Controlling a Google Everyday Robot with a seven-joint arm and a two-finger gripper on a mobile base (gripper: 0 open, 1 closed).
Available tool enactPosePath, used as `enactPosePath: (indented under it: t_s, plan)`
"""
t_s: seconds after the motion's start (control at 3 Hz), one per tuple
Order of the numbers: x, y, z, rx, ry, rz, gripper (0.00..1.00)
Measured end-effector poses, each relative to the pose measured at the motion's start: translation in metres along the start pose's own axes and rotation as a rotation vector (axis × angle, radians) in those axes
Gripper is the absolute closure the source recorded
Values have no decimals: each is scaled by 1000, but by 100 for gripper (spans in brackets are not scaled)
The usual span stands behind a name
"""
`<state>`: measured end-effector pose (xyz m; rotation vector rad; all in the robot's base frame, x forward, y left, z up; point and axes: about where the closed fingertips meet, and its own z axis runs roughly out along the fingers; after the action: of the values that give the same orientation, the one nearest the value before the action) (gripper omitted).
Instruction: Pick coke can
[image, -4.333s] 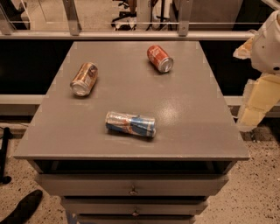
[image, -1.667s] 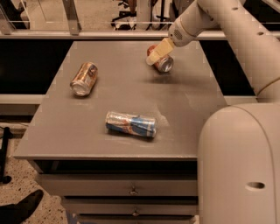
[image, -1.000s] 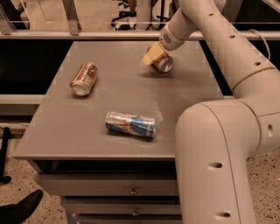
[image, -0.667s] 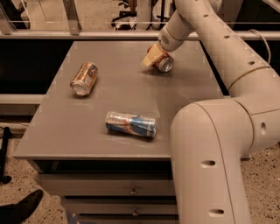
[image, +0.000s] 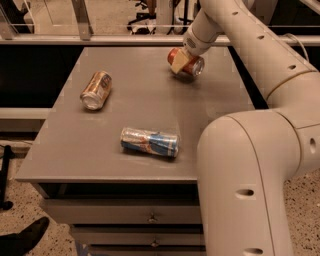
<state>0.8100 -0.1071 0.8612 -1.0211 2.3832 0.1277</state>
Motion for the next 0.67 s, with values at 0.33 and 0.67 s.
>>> enactPosePath:
  t_s: [0.33, 0.67]
  plan:
    - [7, 5, -31, -18, -73, -59, 94]
    - [34, 31, -84, -162, -290, -155, 100]
